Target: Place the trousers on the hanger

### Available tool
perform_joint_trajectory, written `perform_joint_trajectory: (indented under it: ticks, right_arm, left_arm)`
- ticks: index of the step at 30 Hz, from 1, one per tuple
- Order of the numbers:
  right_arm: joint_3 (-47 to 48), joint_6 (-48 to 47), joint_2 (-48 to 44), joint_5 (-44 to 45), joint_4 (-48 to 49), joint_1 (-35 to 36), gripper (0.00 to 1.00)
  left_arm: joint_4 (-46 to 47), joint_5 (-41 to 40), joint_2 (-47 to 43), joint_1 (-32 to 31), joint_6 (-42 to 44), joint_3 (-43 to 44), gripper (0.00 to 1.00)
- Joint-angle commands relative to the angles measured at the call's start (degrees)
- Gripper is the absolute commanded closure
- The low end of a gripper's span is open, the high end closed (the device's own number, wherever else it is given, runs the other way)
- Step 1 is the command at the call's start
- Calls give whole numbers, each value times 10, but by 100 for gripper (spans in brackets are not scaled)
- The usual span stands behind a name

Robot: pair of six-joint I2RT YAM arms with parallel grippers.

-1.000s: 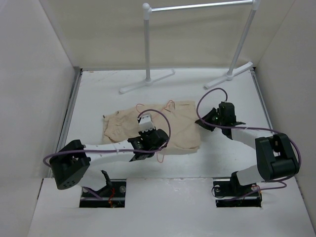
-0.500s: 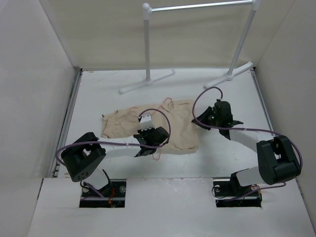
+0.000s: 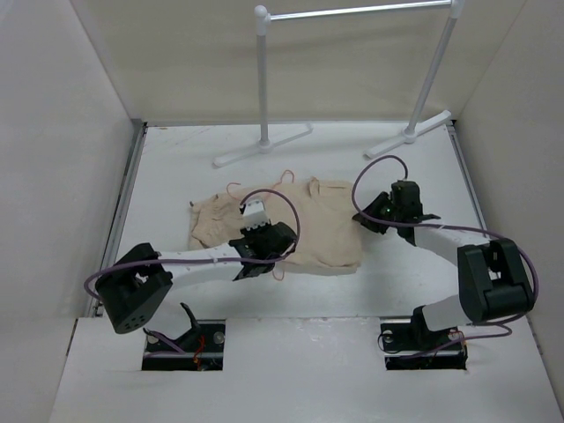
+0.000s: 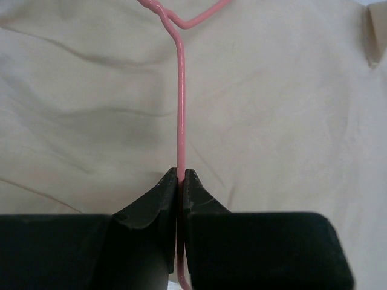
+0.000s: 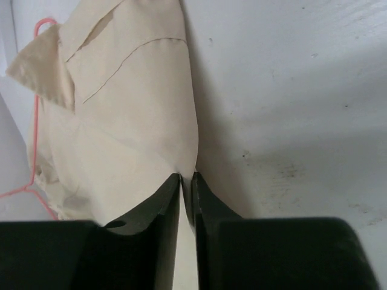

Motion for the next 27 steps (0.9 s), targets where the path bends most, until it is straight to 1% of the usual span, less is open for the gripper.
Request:
perform_joint_trajectory:
  ticks: [1,3,5,7,8,10,12,13,14,15,16,21,23,27]
  right_arm:
    - [19,-9,10,16,9,5,71]
    - [19,-11,0,16,4,6,53]
    - [19,-16,-29,20,-12,6,40]
    - [30,-27,-74,31,-43,7,33]
    - [40,-31,-100,36,-64,10,31]
    - [58,-38,-147,36,-88,22,33]
    - [79,-44,-186,25,-95,44,40]
    - [89,-43,-195,15,-95,59,46]
    - [98,-41,-195,-3,-87,77,51]
    - [108,-39,-187,-27,-74,96,53]
    - [116,-32,-173,-50,-52,116,53]
    - [138,52,-75,-104,92,209,43]
    - [146,73,-44,-110,119,236,43]
    - [150,94,-4,-105,142,282,43]
  left_arm:
    - [-1,-33,-28,-30,10,25,100]
    - [-7,-47,-31,-52,22,34,100]
    - [-19,-68,-42,-75,33,43,100]
    - [-33,-87,-55,-88,41,57,100]
    - [-43,-98,-63,-93,50,65,100]
    - [-54,-118,-79,-104,69,77,100]
    - [-57,-132,-95,-114,84,79,100]
    - [-57,-135,-104,-118,89,77,100]
    - [-57,-136,-112,-121,91,73,100]
    - [-56,-136,-122,-122,91,69,100]
    - [-55,-136,-129,-123,91,66,100]
    - [-53,-137,-150,-132,91,54,100]
    - [-57,-138,-150,-134,91,53,100]
    - [-56,-140,-145,-138,88,52,100]
